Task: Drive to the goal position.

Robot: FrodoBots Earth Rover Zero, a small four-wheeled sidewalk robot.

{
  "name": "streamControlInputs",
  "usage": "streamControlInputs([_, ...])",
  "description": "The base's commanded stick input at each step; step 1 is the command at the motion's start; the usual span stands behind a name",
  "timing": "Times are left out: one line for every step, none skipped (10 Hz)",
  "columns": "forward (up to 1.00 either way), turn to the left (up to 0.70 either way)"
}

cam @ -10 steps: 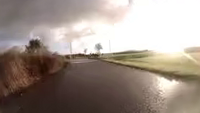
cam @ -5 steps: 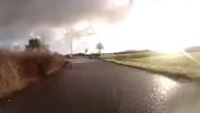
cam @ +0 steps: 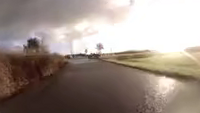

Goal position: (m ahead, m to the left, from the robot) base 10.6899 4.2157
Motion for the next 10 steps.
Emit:
streamControlInputs([0.7,0.0])
streamControlInputs([0.7,0.0])
streamControlInputs([0.7,0.0])
streamControlInputs([0.7,0.0])
streamControlInputs([0.7,0.0])
streamControlInputs([0.7,0.0])
streamControlInputs([0.7,0.0])
streamControlInputs([0.7,0.0])
streamControlInputs([0.7,0.0])
streamControlInputs([0.7,0.0])
